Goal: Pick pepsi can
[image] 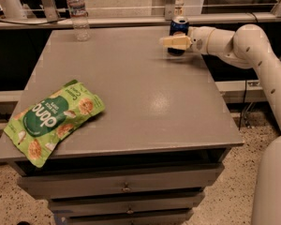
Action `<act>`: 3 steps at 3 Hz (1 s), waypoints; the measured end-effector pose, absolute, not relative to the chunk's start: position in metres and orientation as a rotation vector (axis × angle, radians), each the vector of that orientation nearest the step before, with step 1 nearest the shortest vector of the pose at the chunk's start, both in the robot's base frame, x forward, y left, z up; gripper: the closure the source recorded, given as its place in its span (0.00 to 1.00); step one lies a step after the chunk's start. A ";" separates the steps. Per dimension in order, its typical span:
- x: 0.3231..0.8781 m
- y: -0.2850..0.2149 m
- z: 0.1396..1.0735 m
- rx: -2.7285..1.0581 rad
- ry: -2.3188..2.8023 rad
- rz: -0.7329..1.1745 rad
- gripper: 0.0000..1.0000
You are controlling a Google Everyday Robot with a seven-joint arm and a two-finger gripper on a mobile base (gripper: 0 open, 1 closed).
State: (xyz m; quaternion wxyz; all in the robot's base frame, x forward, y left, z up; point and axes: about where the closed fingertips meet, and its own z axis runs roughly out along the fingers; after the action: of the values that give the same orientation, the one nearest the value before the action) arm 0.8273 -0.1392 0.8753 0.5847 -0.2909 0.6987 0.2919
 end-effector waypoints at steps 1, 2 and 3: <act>0.823 -0.131 0.878 -0.698 1.629 0.694 0.41; 0.807 -0.119 0.898 -0.726 1.603 0.715 0.64; 0.794 -0.101 0.929 -0.742 1.554 0.791 0.87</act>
Offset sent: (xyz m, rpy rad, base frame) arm -0.0437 0.0285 0.0527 0.0062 -0.0411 0.0862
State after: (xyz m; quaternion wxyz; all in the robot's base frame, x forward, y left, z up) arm 0.7941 -0.1010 0.9288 0.5837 -0.3179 0.6659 0.3387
